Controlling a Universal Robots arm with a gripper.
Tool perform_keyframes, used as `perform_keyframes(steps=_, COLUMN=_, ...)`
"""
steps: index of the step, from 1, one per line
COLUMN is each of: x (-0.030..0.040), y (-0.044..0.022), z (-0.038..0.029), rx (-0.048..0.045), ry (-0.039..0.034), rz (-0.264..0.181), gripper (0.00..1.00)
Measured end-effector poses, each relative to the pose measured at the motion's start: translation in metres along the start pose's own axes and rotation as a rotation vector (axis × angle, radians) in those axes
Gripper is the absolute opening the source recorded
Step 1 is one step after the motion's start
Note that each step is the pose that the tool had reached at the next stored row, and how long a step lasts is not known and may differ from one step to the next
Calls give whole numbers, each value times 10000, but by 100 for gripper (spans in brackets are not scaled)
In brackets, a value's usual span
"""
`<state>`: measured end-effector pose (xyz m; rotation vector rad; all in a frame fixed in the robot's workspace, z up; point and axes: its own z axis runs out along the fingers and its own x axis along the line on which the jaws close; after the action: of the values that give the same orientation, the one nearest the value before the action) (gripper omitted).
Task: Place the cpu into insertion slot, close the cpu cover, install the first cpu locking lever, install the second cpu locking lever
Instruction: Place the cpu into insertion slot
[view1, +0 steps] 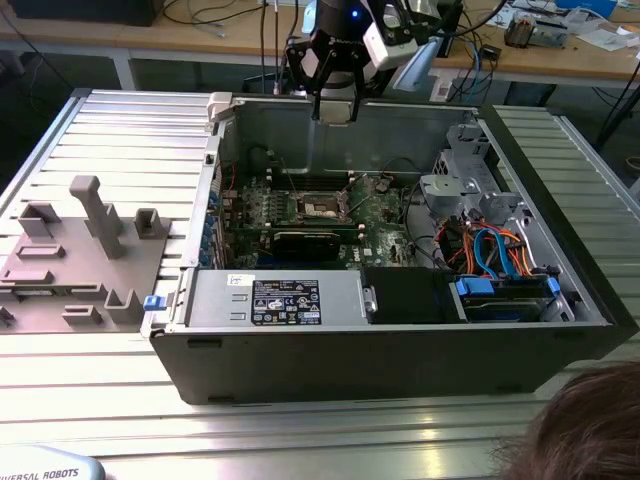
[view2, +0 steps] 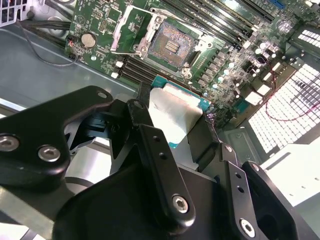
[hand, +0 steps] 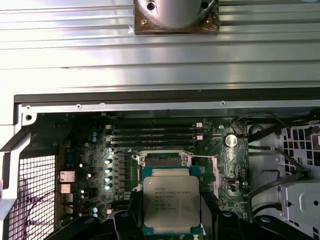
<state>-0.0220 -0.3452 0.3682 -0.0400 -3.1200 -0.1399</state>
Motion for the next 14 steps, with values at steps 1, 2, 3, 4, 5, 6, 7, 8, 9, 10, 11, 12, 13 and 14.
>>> perform_keyframes(steps=1, x=0, y=0, z=1, rx=0, ry=0, rz=0, gripper=54)
perform_keyframes(steps=2, x=0, y=0, z=3, rx=-1, ry=0, rz=0, gripper=54)
perform_keyframes(steps=3, x=0, y=0, z=4, rx=-1, ry=0, rz=0, gripper=54)
perform_keyframes(steps=4, x=0, y=0, z=6, rx=-1, ry=0, rz=0, gripper=54)
perform_keyframes(steps=5, x=0, y=-1, z=7, rx=-1, ry=0, rz=0, gripper=54)
perform_keyframes(steps=6, x=0, y=-1, z=10, rx=-1, ry=0, rz=0, gripper=54)
perform_keyframes(steps=7, x=0, y=-1, z=12, rx=-1, ry=-1, rz=0, gripper=54)
perform_keyframes(steps=8, x=0, y=-1, z=14, rx=-1, ry=0, rz=0, gripper=54)
perform_keyframes(steps=9, x=0, y=-1, z=17, rx=-1, ry=0, rz=0, gripper=54)
perform_keyframes(steps=10, x=0, y=-2, z=19, rx=0, ry=0, rz=0, gripper=54)
perform_keyframes(steps=11, x=0, y=-2, z=20, rx=-1, ry=0, rz=0, gripper=54)
perform_keyframes(steps=12, x=0, y=-2, z=24, rx=-1, ry=0, rz=0, gripper=54)
perform_keyframes(steps=13, x=-1, y=-2, z=28, rx=0, ry=1, rz=0, gripper=54)
perform_keyframes(steps=14, x=-1, y=-3, z=30, rx=0, ry=0, rz=0, gripper=54)
